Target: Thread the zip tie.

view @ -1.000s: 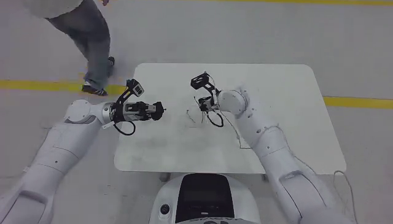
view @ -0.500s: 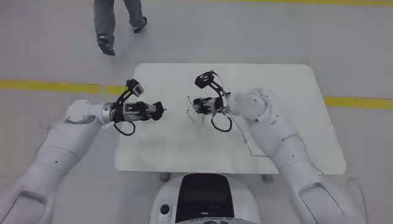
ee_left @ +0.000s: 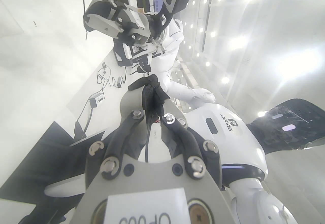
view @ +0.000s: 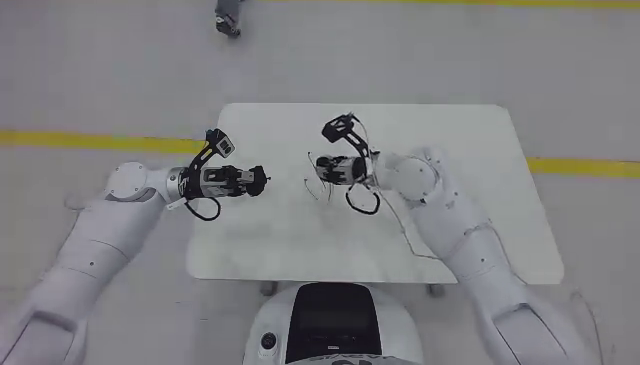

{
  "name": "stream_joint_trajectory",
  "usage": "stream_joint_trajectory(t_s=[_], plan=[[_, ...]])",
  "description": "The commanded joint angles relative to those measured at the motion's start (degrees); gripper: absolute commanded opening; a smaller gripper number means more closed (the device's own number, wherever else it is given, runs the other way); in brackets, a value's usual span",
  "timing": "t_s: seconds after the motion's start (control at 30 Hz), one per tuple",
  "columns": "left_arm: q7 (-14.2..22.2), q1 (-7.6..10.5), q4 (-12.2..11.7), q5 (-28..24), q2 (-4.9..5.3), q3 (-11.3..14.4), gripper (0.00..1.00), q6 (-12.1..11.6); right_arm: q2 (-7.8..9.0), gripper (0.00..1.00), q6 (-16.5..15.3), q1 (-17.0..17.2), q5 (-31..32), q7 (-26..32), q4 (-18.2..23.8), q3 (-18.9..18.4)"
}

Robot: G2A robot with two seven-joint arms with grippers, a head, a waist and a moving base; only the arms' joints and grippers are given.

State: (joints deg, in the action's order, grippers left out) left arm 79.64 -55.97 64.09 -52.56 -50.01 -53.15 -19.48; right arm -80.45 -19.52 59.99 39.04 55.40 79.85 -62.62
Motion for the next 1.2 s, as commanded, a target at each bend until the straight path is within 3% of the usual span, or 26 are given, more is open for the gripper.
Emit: stream_joint_trajectory(t_s=[0.0,0.23,0.4,0.7,0.9,1.03,1.17], plan=[[0.00,0.00,0.00,0.00,0.00,0.00,0.00,0.00,0.52,0.00,0.04,0.65,-0.28,-0.83,1.56,0.16],[0.00,0.00,0.00,0.00,0.00,0.00,0.00,0.00,3.75,0.00,0.04,1.32,-0.39,-6.58,7.73,5.15],[0.00,0.00,0.00,0.00,0.00,0.00,0.00,0.00,6.89,0.00,0.04,-0.14,1.40,-15.94,9.60,10.00],[0.00,0.00,0.00,0.00,0.00,0.00,0.00,0.00,6.89,0.00,0.04,-0.14,1.40,-15.94,9.60,10.00],[0.00,0.00,0.00,0.00,0.00,0.00,0.00,0.00,7.63,0.00,0.04,1.91,-0.14,-23.05,11.78,8.65],[0.00,0.00,0.00,0.00,0.00,0.00,0.00,0.00,9.34,0.00,0.04,1.67,-2.58,-26.65,14.45,10.66],[0.00,0.00,0.00,0.00,0.00,0.00,0.00,0.00,12.12,0.00,0.04,-0.88,-3.05,-31.04,15.25,15.47]])
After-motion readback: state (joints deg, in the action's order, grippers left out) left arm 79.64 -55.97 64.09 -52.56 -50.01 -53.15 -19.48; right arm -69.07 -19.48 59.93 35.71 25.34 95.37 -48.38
